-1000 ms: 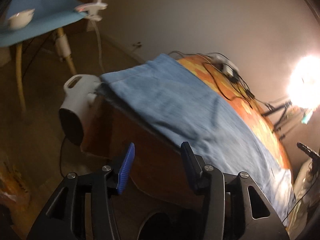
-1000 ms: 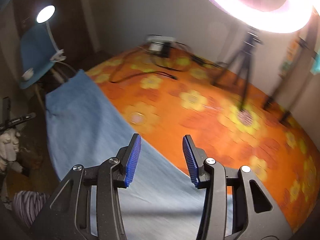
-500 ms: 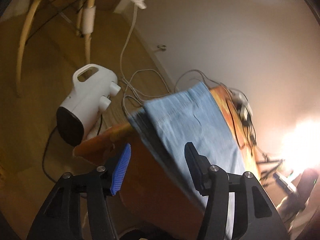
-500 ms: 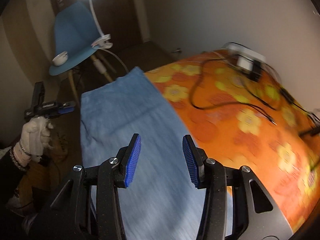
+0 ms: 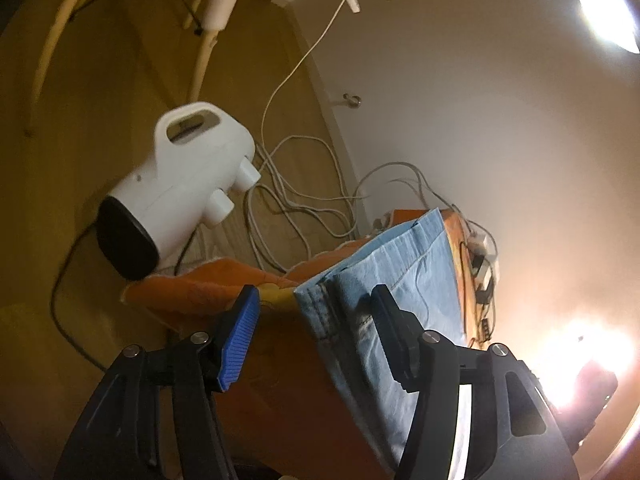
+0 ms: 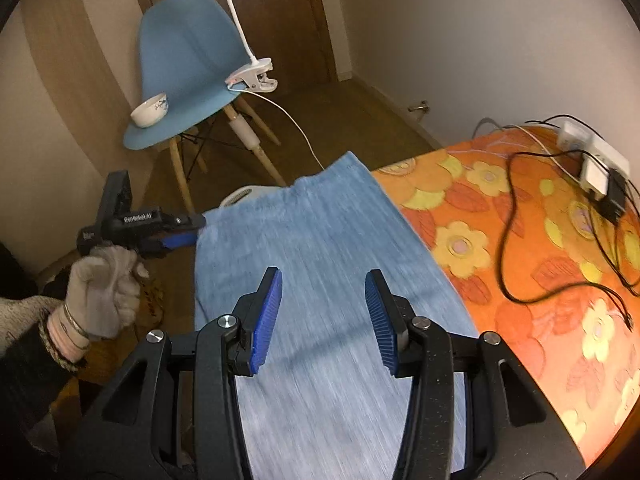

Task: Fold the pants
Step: 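Close the left tool on the jeans leg edge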

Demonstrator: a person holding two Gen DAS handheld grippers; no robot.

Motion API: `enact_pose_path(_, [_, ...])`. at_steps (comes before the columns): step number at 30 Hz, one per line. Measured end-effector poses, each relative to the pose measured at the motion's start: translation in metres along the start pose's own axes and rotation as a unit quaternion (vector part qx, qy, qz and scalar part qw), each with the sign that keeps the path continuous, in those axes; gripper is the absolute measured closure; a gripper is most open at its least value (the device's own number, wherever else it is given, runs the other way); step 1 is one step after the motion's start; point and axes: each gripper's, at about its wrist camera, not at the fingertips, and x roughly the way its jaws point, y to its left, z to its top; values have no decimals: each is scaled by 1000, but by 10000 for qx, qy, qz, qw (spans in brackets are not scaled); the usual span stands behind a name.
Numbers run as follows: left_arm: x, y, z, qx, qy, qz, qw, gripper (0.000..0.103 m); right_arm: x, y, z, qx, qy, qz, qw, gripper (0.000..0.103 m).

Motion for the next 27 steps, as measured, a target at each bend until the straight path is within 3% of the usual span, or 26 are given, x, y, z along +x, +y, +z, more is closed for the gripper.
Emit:
enact_pose_path(6, [5, -9, -1, -38, -62, -148, 9999, 45, 10, -4, 9, 117, -23, 86, 9999, 58])
enact_pose_path(14, [7, -28, -7, 348, -204, 219, 9989, 49, 14, -11, 10, 207, 4, 30, 9998, 58])
enact_pose_path(20, [4, -41, -13, 830, -498, 702, 9928, 82, 14, -11, 15, 229, -18, 1, 9997, 58])
enact_pose_path(24, [3, -60, -21, 1462, -755, 933, 9819, 90, 18, -10, 20, 269, 21, 33, 9996, 58])
enact_pose_path(27, [-1, -72, -28, 1893, -953, 837, 9737, 91, 27, -11, 27, 430, 117, 108, 9989, 58])
